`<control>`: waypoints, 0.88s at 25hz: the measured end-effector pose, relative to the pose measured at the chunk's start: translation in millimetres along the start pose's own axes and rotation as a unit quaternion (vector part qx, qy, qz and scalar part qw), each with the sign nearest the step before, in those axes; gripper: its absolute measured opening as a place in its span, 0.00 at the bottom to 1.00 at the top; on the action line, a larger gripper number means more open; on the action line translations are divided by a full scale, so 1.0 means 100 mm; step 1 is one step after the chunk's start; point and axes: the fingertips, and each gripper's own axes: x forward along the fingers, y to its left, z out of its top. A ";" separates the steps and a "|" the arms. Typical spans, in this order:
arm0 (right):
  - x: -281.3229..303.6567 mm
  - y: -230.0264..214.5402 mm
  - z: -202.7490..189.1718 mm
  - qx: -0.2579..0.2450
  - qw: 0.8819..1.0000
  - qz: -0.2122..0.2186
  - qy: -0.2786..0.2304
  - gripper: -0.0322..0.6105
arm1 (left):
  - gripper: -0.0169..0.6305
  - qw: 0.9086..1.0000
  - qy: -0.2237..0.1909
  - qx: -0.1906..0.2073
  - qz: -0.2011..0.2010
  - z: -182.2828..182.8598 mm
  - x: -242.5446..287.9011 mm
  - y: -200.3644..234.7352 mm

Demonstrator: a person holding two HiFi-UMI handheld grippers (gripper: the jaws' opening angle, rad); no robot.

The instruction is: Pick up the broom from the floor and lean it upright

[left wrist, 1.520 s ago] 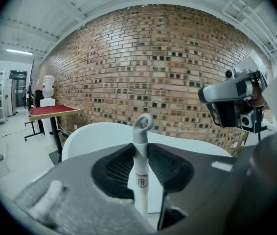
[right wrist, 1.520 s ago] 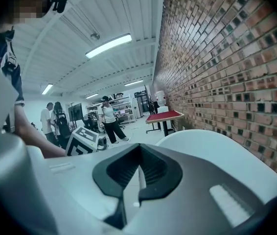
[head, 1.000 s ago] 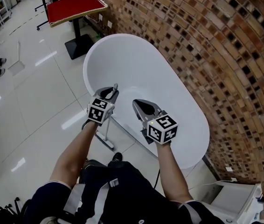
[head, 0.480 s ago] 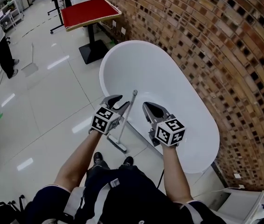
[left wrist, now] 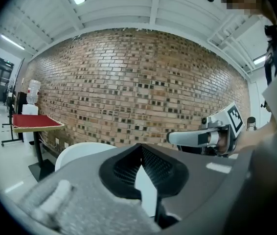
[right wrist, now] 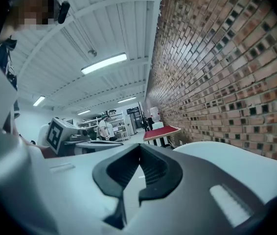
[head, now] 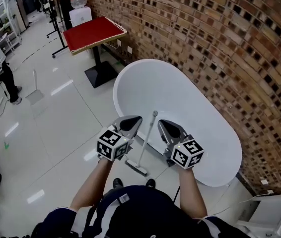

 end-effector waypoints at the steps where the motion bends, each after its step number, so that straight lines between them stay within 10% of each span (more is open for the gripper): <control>1: 0.01 0.02 0.04 -0.003 1.000 -0.003 -0.005 0.05 | 0.03 1.000 -0.004 -0.003 -0.010 0.04 -0.03 -0.02; 22: 0.02 0.19 0.31 -0.037 0.999 -0.032 -0.015 0.05 | 0.03 0.997 0.015 -0.008 -0.079 0.13 -0.11 -0.22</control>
